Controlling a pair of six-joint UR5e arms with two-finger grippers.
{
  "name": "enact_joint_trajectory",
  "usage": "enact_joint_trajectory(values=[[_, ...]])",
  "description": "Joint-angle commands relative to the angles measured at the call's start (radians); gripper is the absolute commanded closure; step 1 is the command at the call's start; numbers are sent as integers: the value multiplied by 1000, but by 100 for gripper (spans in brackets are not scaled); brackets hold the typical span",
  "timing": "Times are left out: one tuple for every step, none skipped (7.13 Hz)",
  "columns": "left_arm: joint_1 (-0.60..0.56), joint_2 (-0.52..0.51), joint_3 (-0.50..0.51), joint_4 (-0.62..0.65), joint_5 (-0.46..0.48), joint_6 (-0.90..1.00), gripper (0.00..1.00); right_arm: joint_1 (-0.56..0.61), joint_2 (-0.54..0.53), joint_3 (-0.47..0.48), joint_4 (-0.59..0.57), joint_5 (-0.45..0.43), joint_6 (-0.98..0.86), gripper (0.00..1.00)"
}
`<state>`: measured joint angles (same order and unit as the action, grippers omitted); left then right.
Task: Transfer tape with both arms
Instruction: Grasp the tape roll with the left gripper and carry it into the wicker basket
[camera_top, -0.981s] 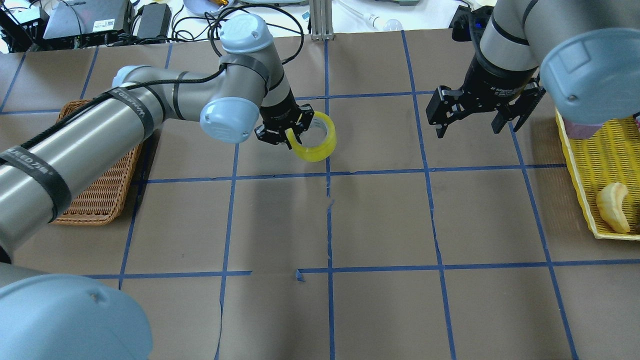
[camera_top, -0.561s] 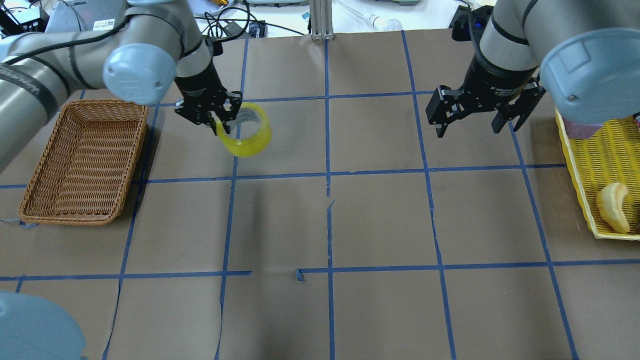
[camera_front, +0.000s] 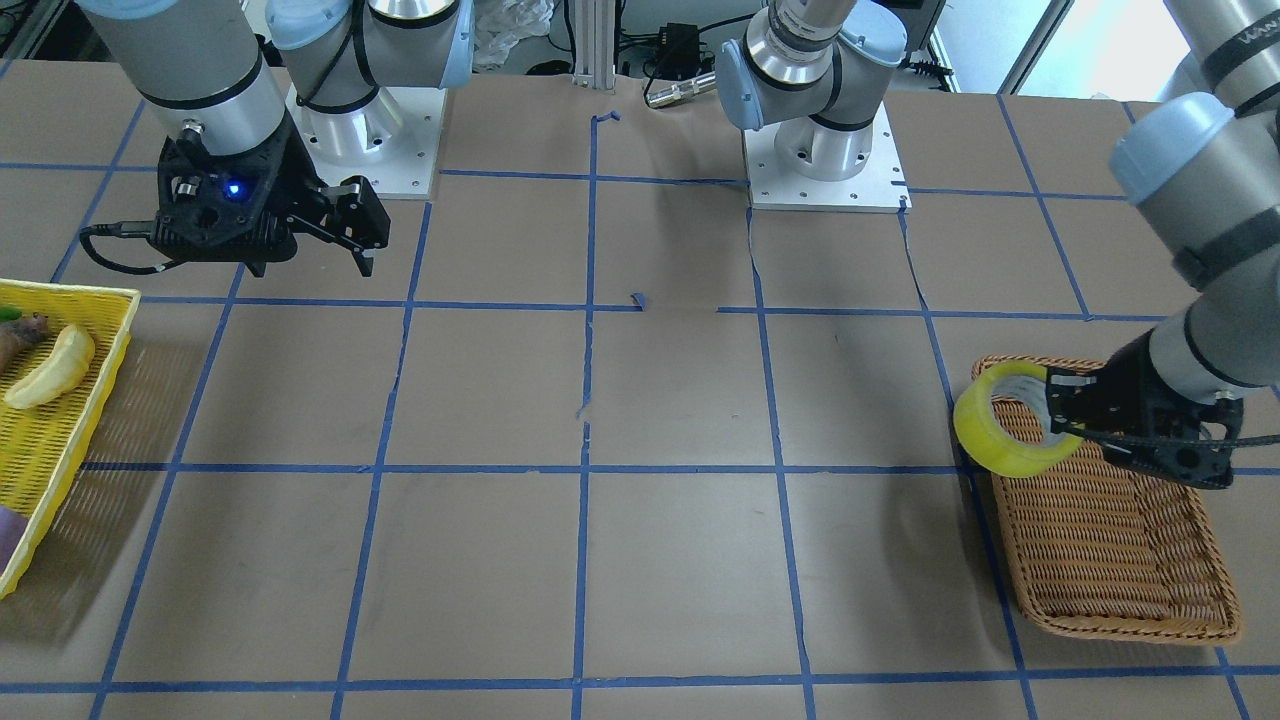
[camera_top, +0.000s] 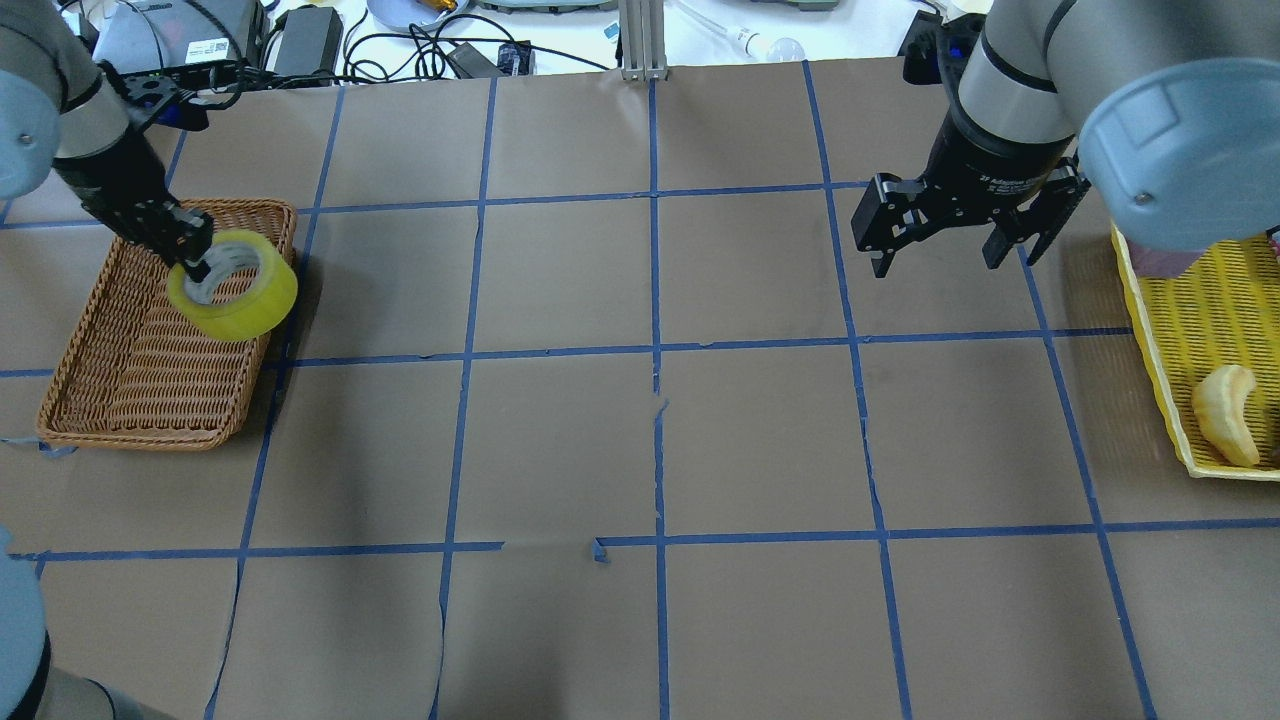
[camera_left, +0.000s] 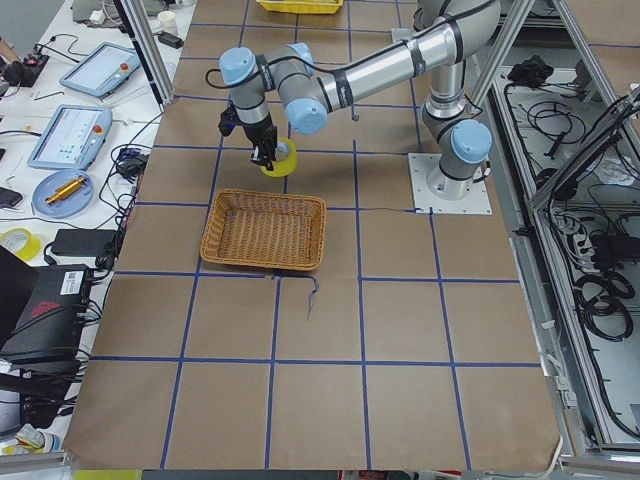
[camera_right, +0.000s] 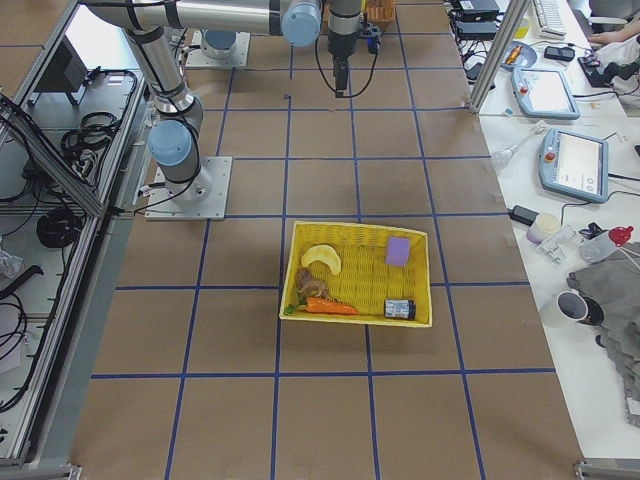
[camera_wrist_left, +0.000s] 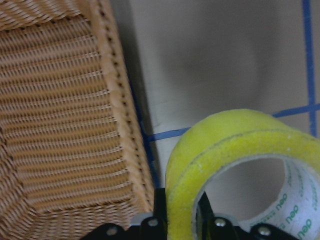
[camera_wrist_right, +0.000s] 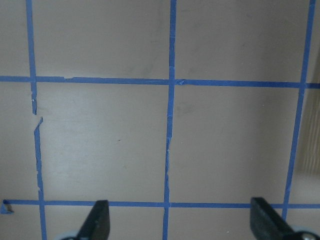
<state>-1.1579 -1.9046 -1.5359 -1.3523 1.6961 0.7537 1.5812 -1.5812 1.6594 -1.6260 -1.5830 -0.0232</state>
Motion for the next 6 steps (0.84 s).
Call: enact_joint_trajectory(values=[[114, -81, -39, 221, -22, 166, 100, 0, 0, 2, 0, 0, 0, 0], [151, -120, -58, 279, -48, 199, 100, 0, 0, 2, 0, 0, 0, 0], [170, -158, -82, 320, -47, 199, 100, 0, 0, 2, 0, 0, 0, 0], [170, -162, -99, 321, -43, 191, 100, 0, 0, 3, 0, 0, 0, 0], [170, -162, -95, 315, -41, 187, 1, 0, 0, 3, 2, 0, 2, 0], [170, -154, -95, 303, -38, 184, 0, 0, 0, 3, 2, 0, 2, 0]])
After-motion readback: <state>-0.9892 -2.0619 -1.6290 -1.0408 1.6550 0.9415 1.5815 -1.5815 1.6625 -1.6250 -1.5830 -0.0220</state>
